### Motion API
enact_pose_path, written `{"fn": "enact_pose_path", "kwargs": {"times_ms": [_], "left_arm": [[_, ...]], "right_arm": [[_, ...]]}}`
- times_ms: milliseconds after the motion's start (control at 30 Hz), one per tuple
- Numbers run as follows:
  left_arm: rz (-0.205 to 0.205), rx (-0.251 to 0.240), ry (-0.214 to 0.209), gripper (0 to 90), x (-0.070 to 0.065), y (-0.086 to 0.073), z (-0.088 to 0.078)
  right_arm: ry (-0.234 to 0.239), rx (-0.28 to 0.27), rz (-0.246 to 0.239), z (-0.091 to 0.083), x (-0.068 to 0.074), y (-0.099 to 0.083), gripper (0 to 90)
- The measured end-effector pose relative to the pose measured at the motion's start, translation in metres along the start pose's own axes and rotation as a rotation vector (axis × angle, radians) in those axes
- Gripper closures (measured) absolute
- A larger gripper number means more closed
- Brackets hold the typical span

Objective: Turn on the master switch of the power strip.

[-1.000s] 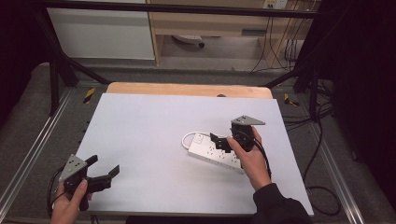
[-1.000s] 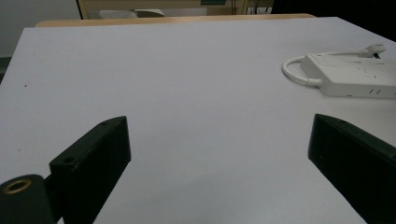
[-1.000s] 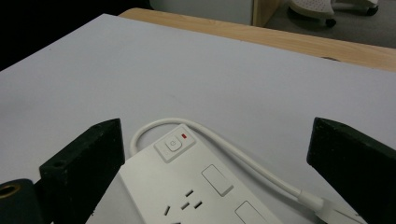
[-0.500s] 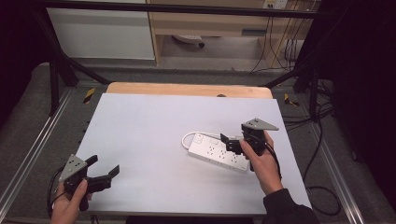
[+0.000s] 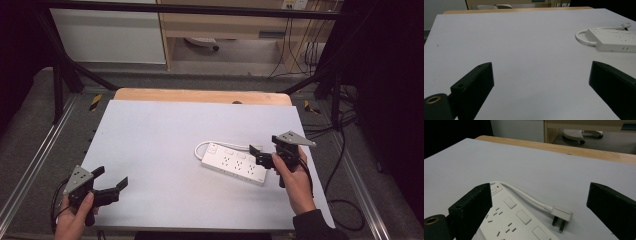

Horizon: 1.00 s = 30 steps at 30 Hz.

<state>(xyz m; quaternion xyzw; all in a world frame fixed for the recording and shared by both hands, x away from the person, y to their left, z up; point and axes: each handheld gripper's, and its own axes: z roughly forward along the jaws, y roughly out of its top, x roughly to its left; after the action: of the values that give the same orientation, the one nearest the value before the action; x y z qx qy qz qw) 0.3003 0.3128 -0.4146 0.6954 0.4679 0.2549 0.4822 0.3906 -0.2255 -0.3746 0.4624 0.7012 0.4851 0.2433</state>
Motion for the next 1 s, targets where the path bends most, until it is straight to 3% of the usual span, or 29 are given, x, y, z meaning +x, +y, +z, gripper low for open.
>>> {"fn": "enact_pose_path", "kwargs": {"times_ms": [667,1000], "left_arm": [[0.001,0.002,0.000,5.8,0.000,0.000,0.000],[0.002,0.001,-0.001,5.8,0.000,0.000,0.000]], "right_arm": [[-0.096,-0.024,0.019,-0.041,-0.041,-0.050,6.4],[-0.118,-0.010,0.030,-0.051,-0.047,-0.075,4.7]]}}
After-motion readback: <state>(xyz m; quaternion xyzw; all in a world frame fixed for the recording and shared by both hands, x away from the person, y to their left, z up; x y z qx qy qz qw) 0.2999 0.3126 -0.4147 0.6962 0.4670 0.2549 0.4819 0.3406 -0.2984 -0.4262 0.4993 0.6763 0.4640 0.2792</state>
